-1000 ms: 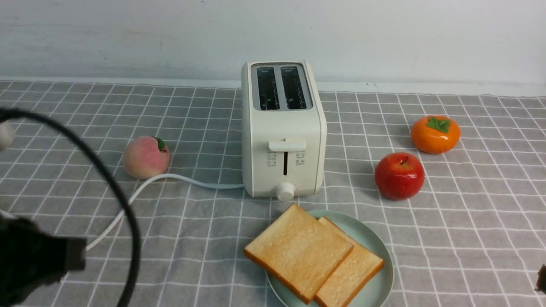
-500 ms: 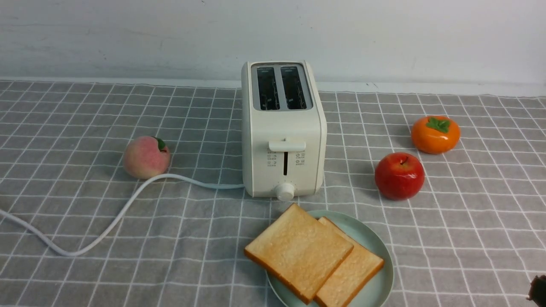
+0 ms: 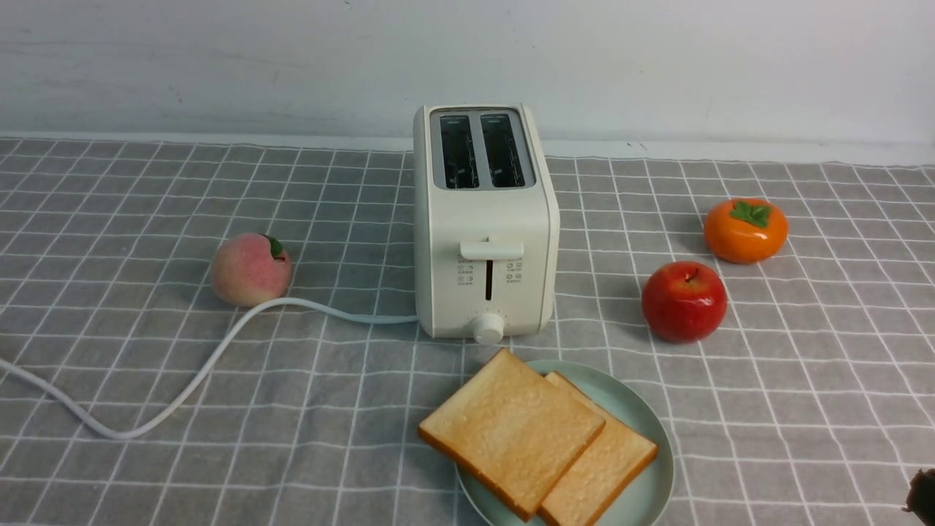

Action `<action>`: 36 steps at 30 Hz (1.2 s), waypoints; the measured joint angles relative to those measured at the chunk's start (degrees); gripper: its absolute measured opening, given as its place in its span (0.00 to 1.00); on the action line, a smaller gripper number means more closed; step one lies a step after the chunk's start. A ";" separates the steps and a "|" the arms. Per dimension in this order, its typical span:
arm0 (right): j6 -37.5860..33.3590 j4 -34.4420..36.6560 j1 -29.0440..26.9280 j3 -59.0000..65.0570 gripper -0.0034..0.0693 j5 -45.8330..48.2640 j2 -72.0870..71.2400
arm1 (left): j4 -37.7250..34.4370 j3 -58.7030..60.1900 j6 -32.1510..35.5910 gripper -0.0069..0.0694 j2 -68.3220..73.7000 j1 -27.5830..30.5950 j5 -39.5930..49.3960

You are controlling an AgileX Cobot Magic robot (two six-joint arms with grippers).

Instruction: Take toasted bread from bread machine on grey coffee table place on plate.

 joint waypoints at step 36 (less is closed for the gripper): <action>0.00 -0.04 0.29 0.05 0.12 2.40 -0.18 | -0.44 47.71 33.65 0.08 -22.93 29.52 -44.98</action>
